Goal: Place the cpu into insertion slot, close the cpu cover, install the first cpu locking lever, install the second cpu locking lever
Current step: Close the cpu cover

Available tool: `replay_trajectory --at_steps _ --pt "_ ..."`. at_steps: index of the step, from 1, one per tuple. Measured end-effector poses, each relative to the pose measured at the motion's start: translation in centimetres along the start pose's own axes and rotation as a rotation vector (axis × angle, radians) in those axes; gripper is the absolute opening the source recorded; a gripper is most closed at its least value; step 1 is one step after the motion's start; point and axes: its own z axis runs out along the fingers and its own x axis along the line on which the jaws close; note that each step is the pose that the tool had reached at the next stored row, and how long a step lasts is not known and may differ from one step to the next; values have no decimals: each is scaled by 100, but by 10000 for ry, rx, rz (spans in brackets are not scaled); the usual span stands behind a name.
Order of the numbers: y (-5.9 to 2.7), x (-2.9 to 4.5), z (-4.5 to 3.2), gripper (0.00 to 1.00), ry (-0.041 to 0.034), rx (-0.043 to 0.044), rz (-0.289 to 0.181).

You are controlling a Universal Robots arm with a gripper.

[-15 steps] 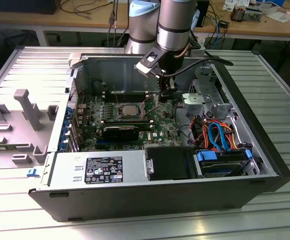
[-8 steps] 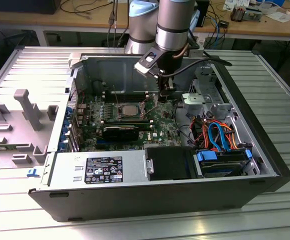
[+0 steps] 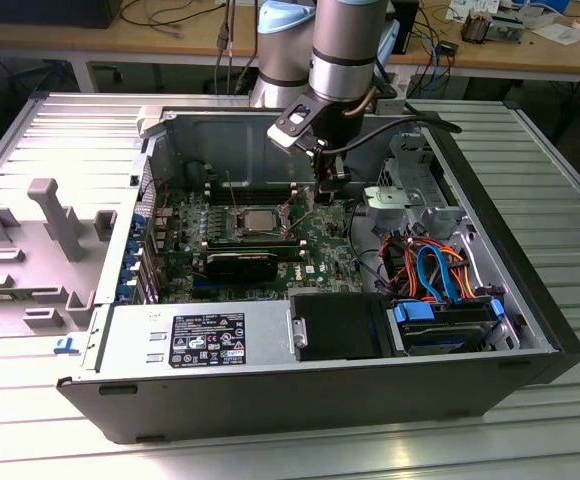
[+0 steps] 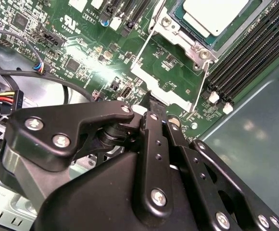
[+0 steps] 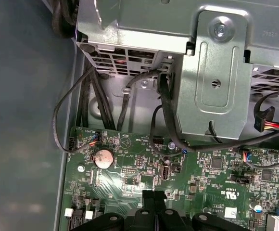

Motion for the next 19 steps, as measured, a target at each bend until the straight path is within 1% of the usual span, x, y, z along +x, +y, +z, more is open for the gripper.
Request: replay_trajectory --at_steps 5,10,14,18,19 --pt "-12 1 0 11 -1 0 1" --pt "-57 7 0 11 -1 0 0" --pt "-133 16 0 11 -1 0 -1" --pt "-181 22 1 11 0 0 0" --pt "-211 25 1 11 -1 0 1"
